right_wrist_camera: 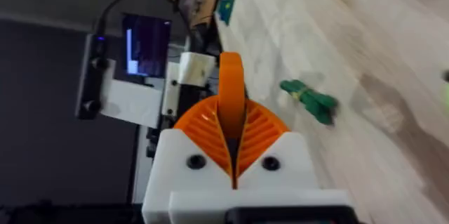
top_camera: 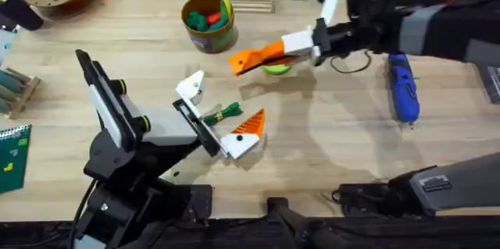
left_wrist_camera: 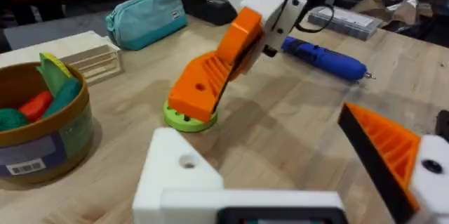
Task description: Pick up the gripper from the table and insert it into the empty holder that is missing its gripper. Then pick up a screw, insert it into the mounting hole, and use the screwdriver to tighten it. Finally, clean up the table by picking up the vegetable and placing it into the bucket.
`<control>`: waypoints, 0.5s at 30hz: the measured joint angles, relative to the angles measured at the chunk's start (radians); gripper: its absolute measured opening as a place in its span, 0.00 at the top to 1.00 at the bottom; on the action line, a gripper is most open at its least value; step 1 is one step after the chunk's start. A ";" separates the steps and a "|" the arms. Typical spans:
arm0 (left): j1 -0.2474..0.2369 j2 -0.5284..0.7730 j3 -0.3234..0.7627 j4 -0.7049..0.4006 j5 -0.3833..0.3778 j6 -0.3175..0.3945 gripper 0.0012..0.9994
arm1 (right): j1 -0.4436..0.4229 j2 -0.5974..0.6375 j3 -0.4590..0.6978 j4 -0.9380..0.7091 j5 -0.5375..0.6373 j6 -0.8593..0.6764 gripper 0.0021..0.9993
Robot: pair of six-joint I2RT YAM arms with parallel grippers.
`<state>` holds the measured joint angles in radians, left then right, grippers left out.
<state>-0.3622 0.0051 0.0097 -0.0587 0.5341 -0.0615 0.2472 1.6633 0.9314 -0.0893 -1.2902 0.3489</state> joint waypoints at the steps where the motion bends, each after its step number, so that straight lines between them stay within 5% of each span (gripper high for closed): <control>1: 0.000 0.000 0.000 0.000 0.000 0.000 0.01 | 0.018 0.009 0.000 0.050 -0.015 0.042 0.98; 6: 0.000 0.000 0.000 0.000 0.000 0.000 0.01 | 0.091 0.025 0.000 0.207 -0.056 0.216 0.98; 15: 0.000 0.000 0.000 0.000 0.000 0.000 0.01 | 0.123 0.074 0.000 0.216 -0.088 0.347 0.98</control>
<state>-0.3622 0.0052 0.0097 -0.0589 0.5339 -0.0616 0.3702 1.7374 0.9310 0.1265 -1.3784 0.6962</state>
